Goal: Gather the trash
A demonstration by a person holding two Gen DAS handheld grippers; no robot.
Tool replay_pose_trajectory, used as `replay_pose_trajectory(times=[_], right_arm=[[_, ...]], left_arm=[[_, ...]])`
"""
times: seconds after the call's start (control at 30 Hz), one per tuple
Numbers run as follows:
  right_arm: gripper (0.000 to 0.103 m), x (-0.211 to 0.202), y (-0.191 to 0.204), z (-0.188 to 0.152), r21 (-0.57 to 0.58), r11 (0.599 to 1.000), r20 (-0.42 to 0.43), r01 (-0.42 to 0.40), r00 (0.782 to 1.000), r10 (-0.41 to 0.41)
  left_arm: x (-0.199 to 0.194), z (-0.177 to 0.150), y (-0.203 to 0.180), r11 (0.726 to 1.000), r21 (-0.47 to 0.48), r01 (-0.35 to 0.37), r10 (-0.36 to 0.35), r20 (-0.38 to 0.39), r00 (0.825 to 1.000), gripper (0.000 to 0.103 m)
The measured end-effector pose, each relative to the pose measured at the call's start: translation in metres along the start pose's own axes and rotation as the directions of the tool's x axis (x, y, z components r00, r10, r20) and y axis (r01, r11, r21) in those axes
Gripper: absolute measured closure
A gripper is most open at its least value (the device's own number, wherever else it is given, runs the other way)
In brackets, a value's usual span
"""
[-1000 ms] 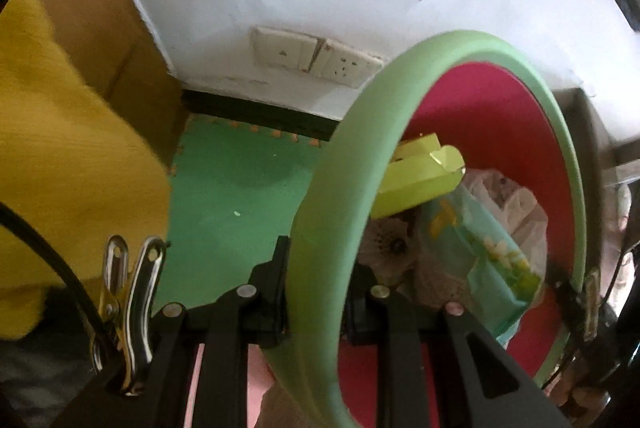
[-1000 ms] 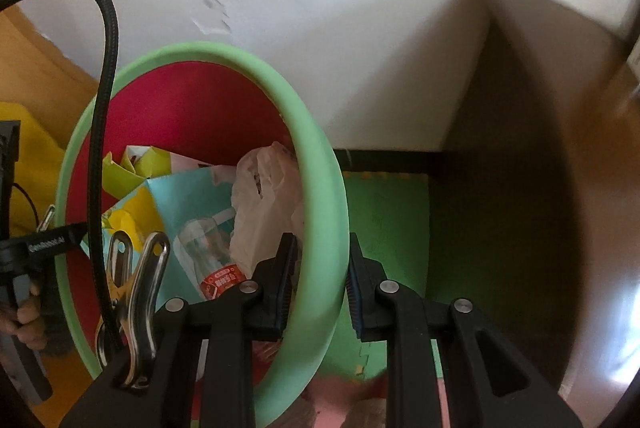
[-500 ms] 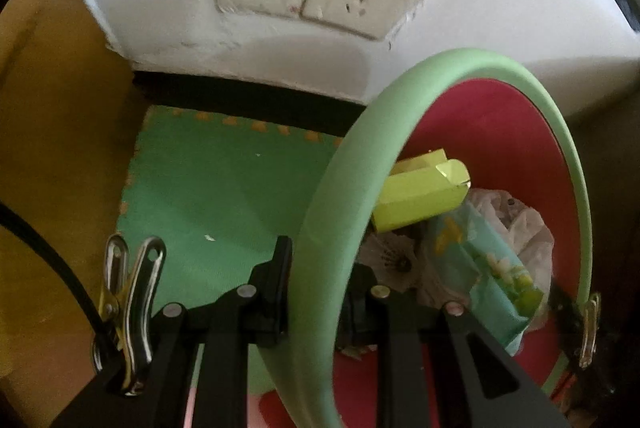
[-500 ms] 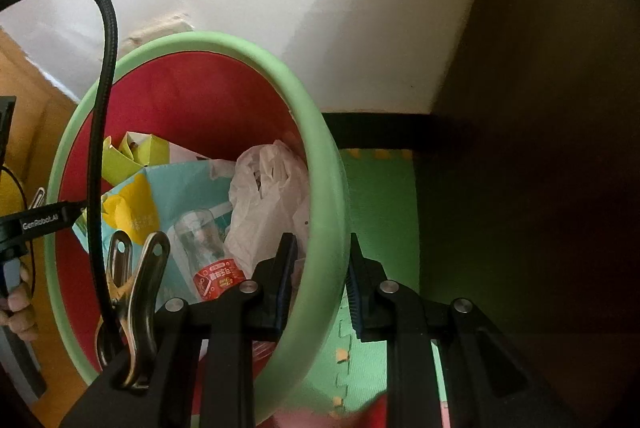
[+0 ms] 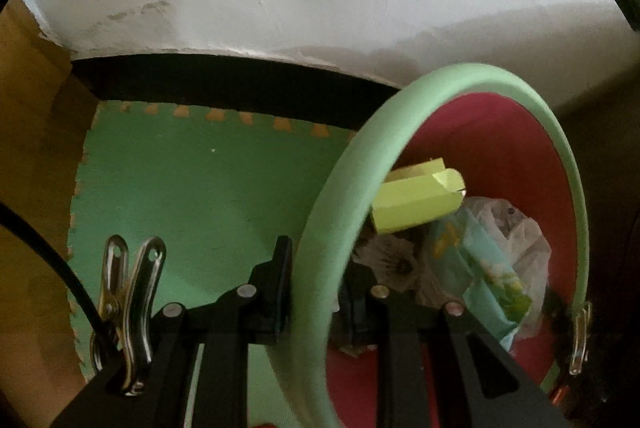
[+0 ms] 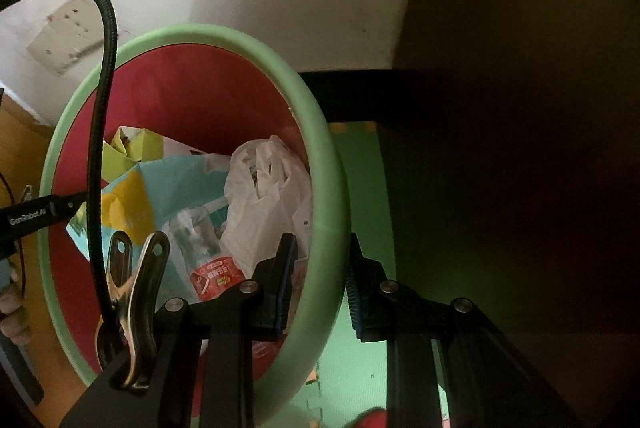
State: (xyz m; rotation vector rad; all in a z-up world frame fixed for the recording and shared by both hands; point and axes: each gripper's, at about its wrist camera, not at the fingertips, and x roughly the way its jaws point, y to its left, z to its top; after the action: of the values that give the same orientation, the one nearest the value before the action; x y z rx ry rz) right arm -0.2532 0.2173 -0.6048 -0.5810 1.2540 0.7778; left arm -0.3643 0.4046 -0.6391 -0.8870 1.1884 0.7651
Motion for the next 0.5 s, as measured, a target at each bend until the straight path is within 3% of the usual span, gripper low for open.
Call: replay_pose_trajectory(times=[0.17, 0.33, 0.4, 0.5], right_arm=[[0.079, 0.0, -0.006, -0.004, 0.015, 1.0, 0.01, 0.022, 1.0, -0.022], [0.078, -0.004, -0.012, -0.006, 0.034, 0.999, -0.025, 0.007, 1.0, -0.006], [0.075, 0.004, -0.021, -0.001, 0.089, 0.996, -0.03, -0.026, 0.999, 0.029], [0.06, -0.003, -0.028, 0.007, 0.127, 0.991, 0.011, -0.038, 0.999, 0.037]], left_arm=[[0.0, 0.0, -0.017, 0.998, 0.068, -0.009, 0.006, 0.039, 0.999, 0.084], [0.003, 0.002, -0.014, 0.999, 0.036, -0.002, 0.002, 0.01, 1.0, 0.084], [0.001, 0.004, -0.013, 0.999, 0.032, -0.003, 0.003, -0.011, 1.0, 0.083], [0.0, 0.011, -0.016, 0.999, 0.048, 0.011, -0.009, -0.046, 0.999, 0.078]])
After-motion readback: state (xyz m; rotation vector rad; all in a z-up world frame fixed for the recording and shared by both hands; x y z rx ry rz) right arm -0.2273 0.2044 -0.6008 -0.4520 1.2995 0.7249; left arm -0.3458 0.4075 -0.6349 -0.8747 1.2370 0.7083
